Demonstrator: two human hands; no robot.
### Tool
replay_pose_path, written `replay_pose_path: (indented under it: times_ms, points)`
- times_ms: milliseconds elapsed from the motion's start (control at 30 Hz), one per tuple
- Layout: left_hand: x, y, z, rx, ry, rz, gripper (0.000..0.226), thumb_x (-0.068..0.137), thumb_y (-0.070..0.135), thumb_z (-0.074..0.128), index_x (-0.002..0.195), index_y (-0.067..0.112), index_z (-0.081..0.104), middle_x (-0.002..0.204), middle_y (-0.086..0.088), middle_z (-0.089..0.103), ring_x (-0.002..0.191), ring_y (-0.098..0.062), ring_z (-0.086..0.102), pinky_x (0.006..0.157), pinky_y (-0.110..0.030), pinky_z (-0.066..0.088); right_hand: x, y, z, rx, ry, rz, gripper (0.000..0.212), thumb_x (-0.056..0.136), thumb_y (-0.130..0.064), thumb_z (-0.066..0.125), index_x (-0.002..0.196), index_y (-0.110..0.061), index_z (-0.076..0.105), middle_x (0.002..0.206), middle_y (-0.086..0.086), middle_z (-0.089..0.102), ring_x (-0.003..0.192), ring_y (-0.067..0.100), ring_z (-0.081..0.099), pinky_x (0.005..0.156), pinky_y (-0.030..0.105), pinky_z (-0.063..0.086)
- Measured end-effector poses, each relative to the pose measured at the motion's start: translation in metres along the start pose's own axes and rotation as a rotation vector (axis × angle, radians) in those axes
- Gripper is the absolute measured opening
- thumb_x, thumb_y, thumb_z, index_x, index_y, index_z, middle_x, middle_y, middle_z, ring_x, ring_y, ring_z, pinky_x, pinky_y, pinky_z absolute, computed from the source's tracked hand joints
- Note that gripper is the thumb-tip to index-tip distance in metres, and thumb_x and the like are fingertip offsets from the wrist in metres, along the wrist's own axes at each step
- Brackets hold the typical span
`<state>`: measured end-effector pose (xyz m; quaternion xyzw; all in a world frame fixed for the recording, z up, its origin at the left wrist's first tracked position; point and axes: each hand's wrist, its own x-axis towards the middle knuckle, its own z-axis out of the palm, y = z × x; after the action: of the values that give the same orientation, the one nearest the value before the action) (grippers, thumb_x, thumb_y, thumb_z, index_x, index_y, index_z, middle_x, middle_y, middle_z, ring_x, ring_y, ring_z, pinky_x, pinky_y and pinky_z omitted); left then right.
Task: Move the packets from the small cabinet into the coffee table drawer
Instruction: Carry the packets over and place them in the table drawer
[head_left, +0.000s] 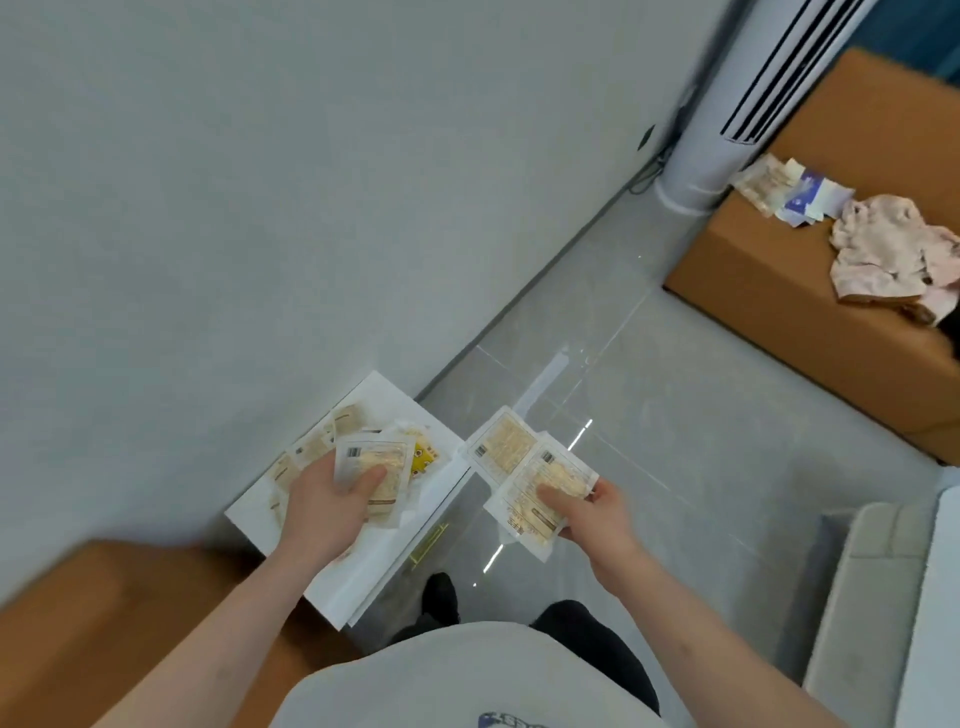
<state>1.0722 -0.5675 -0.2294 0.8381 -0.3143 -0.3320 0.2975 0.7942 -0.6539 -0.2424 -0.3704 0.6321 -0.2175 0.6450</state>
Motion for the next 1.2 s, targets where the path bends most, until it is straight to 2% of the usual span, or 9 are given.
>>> replay_pose_path:
  times_ms: [100, 233, 333, 433, 567, 733, 1000, 1200]
  points:
    - [-0.014, 0.019, 0.004, 0.012, -0.046, 0.081, 0.023, 0.094, 0.032, 0.068, 0.112, 0.017, 0.069, 0.097, 0.008, 0.065, 0.072, 0.01, 0.051, 0.058, -0.007, 0.035, -0.024, 0.002, -0.021, 0.069, 0.044, -0.038, 0.023, 0.088, -0.005, 0.076, 0.108, -0.014, 0.072, 0.099, 0.001, 0.08, 0.09, 0.022, 0.077, 0.081, 0.046, 0.062]
    - [-0.037, 0.043, 0.016, -0.009, -0.055, 0.134, 0.026, 0.093, 0.035, 0.069, 0.112, 0.018, 0.07, 0.094, 0.01, 0.069, 0.079, -0.001, 0.06, 0.06, -0.012, 0.038, -0.05, 0.01, -0.056, 0.132, 0.101, -0.068, 0.023, 0.088, -0.006, 0.076, 0.108, -0.014, 0.071, 0.099, 0.001, 0.08, 0.091, 0.023, 0.077, 0.085, 0.048, 0.061]
    - [-0.063, 0.06, 0.032, -0.012, -0.062, 0.18, 0.016, 0.094, 0.031, 0.069, 0.106, 0.021, 0.07, 0.084, 0.02, 0.064, 0.075, 0.008, 0.056, 0.058, -0.012, 0.038, -0.072, 0.019, -0.088, 0.171, 0.126, -0.091, 0.024, 0.088, -0.004, 0.075, 0.11, -0.013, 0.071, 0.101, 0.003, 0.079, 0.092, 0.024, 0.077, 0.085, 0.049, 0.061]
    - [-0.098, 0.07, 0.056, -0.029, -0.065, 0.223, 0.015, 0.094, 0.03, 0.068, 0.107, 0.023, 0.07, 0.083, 0.025, 0.061, 0.075, 0.011, 0.054, 0.06, -0.011, 0.037, -0.097, 0.034, -0.126, 0.192, 0.135, -0.109, 0.024, 0.088, -0.004, 0.074, 0.111, -0.011, 0.071, 0.102, 0.005, 0.079, 0.093, 0.026, 0.077, 0.086, 0.049, 0.061]
    - [-0.156, 0.074, 0.094, -0.065, -0.054, 0.23, 0.019, 0.094, 0.032, 0.068, 0.111, 0.023, 0.071, 0.089, 0.019, 0.066, 0.078, 0.011, 0.056, 0.061, -0.012, 0.04, -0.134, 0.065, -0.186, 0.207, 0.141, -0.119, 0.026, 0.088, -0.003, 0.075, 0.112, -0.011, 0.071, 0.102, 0.004, 0.079, 0.091, 0.025, 0.077, 0.085, 0.048, 0.061]
    - [-0.236, 0.067, 0.141, -0.116, -0.052, 0.234, 0.024, 0.093, 0.033, 0.07, 0.115, 0.023, 0.071, 0.099, 0.014, 0.071, 0.083, 0.009, 0.06, 0.064, -0.013, 0.043, -0.183, 0.112, -0.259, 0.223, 0.147, -0.125, 0.027, 0.087, -0.004, 0.076, 0.112, -0.015, 0.07, 0.101, 0.001, 0.079, 0.09, 0.022, 0.077, 0.075, 0.039, 0.061]
    - [-0.319, 0.057, 0.174, 0.015, -0.174, 0.306, 0.03, 0.091, 0.038, 0.071, 0.117, 0.024, 0.072, 0.106, 0.008, 0.075, 0.094, -0.009, 0.07, 0.076, -0.028, 0.056, -0.263, 0.173, -0.324, 0.332, 0.252, -0.126, 0.027, 0.088, -0.005, 0.075, 0.112, -0.016, 0.07, 0.103, 0.0, 0.079, 0.089, 0.022, 0.078, 0.073, 0.038, 0.062]
    - [-0.344, 0.073, 0.201, 0.038, -0.329, 0.382, 0.019, 0.091, 0.033, 0.072, 0.109, 0.027, 0.068, 0.097, 0.01, 0.072, 0.087, -0.009, 0.07, 0.066, -0.02, 0.05, -0.316, 0.217, -0.347, 0.459, 0.401, -0.129, 0.026, 0.089, -0.006, 0.074, 0.111, -0.018, 0.07, 0.102, 0.0, 0.079, 0.09, 0.022, 0.077, 0.07, 0.036, 0.061]
